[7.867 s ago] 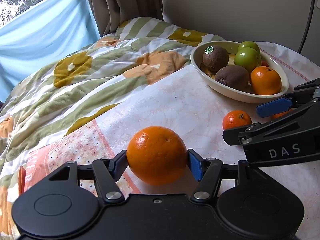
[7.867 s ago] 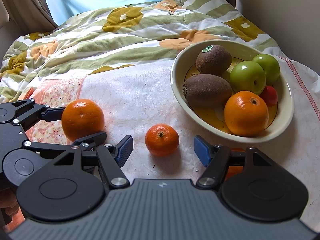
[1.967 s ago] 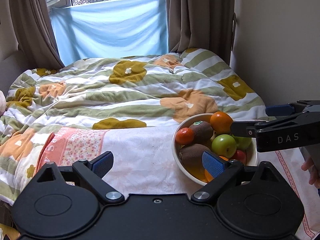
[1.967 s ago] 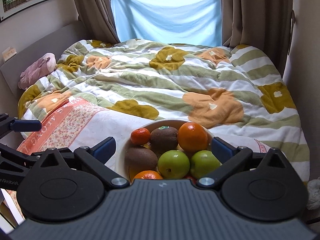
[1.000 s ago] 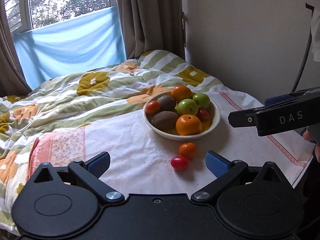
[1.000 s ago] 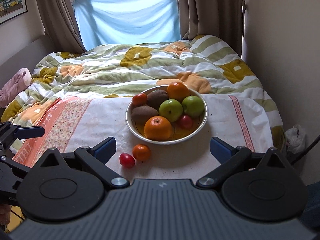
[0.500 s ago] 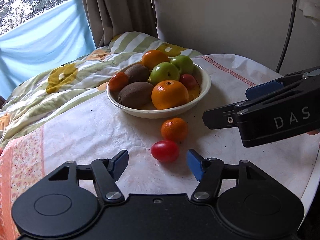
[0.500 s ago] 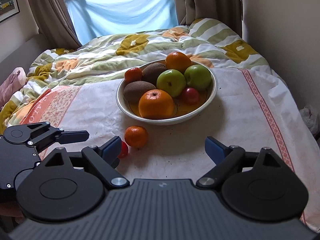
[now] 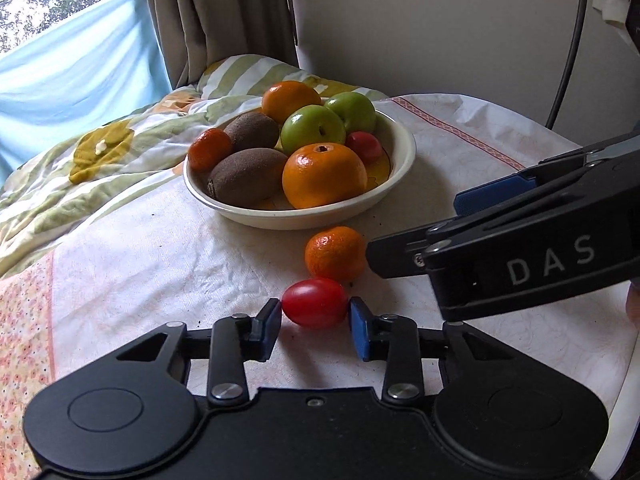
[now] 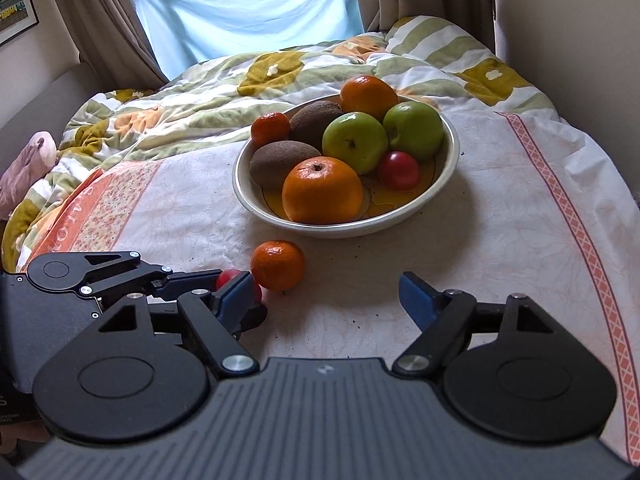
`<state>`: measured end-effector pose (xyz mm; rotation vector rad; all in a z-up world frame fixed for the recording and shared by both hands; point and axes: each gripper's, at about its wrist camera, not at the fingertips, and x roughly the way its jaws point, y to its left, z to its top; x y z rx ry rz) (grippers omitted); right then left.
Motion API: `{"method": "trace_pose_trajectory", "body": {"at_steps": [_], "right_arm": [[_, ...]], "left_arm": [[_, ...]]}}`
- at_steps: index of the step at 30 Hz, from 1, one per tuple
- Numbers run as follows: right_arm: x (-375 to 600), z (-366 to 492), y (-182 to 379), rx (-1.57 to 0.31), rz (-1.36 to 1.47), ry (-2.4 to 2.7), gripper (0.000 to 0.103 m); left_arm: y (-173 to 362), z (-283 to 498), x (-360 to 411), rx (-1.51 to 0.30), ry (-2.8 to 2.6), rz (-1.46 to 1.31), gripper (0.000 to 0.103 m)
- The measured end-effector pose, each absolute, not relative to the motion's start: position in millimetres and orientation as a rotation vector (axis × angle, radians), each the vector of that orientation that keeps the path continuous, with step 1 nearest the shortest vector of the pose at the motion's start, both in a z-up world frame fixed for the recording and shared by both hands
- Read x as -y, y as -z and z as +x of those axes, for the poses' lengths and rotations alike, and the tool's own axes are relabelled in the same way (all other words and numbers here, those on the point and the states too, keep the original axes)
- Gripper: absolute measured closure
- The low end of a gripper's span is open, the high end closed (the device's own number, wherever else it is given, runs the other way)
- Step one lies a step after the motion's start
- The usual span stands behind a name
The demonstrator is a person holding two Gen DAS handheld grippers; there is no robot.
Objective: Organize fruits
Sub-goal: 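Grasp a red tomato with the left tool while the right tool grasps a tangerine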
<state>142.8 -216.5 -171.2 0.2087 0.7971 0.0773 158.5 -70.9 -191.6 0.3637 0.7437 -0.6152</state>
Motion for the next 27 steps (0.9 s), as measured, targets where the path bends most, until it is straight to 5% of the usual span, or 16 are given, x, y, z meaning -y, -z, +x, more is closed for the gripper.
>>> {"method": "trace_pose_trajectory", "body": {"at_steps": [27], "right_arm": [[188.6, 180.3, 186.7, -0.848, 0.186, -0.164, 0.038]], "left_arm": [[178.0, 151.8, 23.9, -0.751, 0.425, 0.304, 0.063]]}}
